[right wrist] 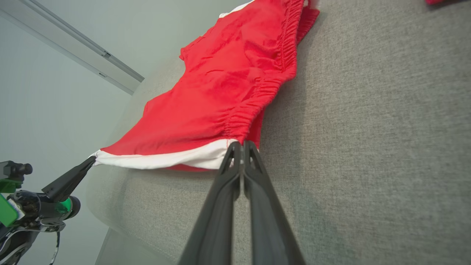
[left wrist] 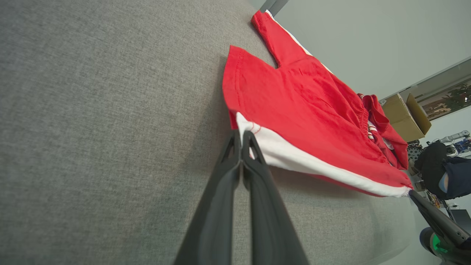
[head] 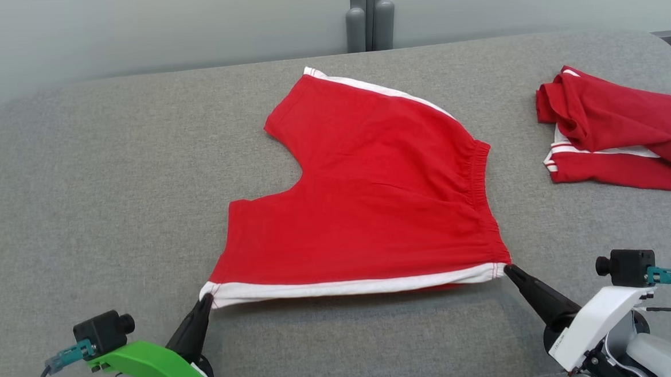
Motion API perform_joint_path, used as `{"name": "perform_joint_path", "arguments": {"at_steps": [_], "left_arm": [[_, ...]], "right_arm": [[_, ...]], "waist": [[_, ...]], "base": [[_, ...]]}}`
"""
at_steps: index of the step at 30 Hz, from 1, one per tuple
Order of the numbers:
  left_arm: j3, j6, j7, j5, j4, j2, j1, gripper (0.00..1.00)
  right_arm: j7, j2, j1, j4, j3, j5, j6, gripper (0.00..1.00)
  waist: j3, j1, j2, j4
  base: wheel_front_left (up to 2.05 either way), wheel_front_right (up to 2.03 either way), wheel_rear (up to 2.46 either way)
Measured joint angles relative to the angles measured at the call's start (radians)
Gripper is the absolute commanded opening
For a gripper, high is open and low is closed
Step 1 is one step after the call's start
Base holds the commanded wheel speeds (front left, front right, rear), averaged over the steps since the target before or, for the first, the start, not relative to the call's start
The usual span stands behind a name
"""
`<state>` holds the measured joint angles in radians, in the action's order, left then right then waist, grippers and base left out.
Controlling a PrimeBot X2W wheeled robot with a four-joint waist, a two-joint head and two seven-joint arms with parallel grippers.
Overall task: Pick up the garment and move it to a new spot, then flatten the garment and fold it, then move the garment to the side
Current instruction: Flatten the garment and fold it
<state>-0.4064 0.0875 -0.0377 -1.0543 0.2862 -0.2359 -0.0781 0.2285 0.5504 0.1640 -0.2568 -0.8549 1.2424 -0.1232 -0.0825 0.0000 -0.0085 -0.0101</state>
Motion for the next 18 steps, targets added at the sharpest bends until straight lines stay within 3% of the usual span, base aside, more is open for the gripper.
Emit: {"name": "perform_joint_path", "arguments": {"at_steps": [10, 14, 16, 17, 18], "left_arm": [[-0.017, -0.009, -0.009, 0.02, -0.03, -0.013, 0.031, 0.0], [-0.022, -0.01, -0.008, 0.02, -0.031, -0.011, 0.042, 0.01], [-0.022, -0.01, -0.008, 0.02, -0.031, -0.008, 0.042, 0.38], [-0.024, -0.01, -0.008, 0.02, -0.031, -0.007, 0.042, 0.69], [-0.025, -0.013, -0.008, 0.02, -0.03, -0.007, 0.042, 0.69]], "right_arm": [[0.009, 0.024, -0.029, 0.029, -0.013, -0.01, 0.0, 0.01], [0.009, 0.024, -0.029, 0.036, -0.019, -0.013, 0.0, 0.17], [0.009, 0.024, -0.029, 0.04, -0.02, -0.014, 0.0, 0.34], [0.01, 0.025, -0.029, 0.04, -0.02, -0.016, 0.0, 0.48], [0.01, 0.025, -0.029, 0.04, -0.02, -0.019, 0.0, 0.48]], "waist": [[-0.013, 0.0, 0.0, -0.009], [-0.019, 0.0, 0.0, -0.008], [-0.021, 0.0, 0.0, -0.007], [-0.023, 0.0, 0.0, -0.006], [-0.024, 0.0, 0.0, -0.005]], "base": [[0.0, 0.0, 0.0], [0.0, 0.0, 0.0], [0.0, 0.0, 0.0], [0.0, 0.0, 0.0], [0.0, 0.0, 0.0]]}}
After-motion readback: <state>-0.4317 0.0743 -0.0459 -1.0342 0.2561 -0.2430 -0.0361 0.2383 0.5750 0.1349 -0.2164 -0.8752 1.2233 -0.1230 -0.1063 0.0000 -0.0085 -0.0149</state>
